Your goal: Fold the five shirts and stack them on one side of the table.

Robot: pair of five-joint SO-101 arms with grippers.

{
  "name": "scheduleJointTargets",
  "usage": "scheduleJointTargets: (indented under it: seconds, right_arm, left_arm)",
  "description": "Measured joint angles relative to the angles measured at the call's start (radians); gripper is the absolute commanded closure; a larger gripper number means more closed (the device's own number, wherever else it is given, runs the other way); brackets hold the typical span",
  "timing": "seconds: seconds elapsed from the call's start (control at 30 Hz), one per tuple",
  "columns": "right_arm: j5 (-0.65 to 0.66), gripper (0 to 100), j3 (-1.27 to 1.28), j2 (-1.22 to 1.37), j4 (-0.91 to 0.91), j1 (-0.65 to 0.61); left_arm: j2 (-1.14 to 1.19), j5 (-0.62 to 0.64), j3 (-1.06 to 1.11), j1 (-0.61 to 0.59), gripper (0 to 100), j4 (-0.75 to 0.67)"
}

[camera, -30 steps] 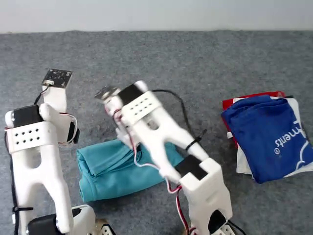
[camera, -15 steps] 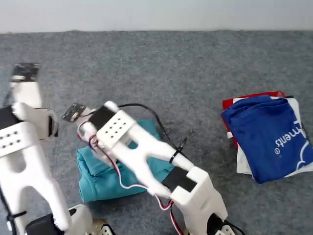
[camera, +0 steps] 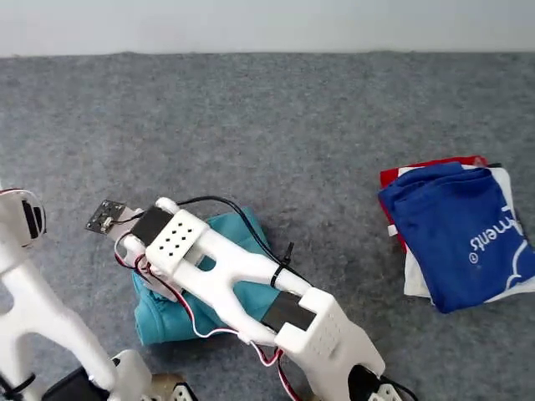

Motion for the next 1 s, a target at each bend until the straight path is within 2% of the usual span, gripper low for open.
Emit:
scheduleJointTargets:
  seconds: [0.23,0.6,0.67,0.87,1.0]
  right_arm:
    - [0.0,98.8,-0.038,0.048,-0.057,-0.008]
    - [0.0,98.1,-0.14,0.054,-0.009,-0.055]
    - [0.0,95.0,-0.14,0.054,-0.009,-0.064]
    - [-0.029,75.1,-0.14,0.095,0.012,-0.097]
    - [-0.048,74.2,-0.149,0.094,0.023,-0.101]
  left_arm:
    - [0.0,0.0,0.0,0.0,89,0.0]
    - [0.0,0.0,0.0,0.0,89,0.0]
    - [0.0,0.0,0.0,0.0,89,0.0]
    - [0.0,0.0,0.0,0.0,89,0.0]
    - [0.0,0.0,-0.012,0.0,89,0.0]
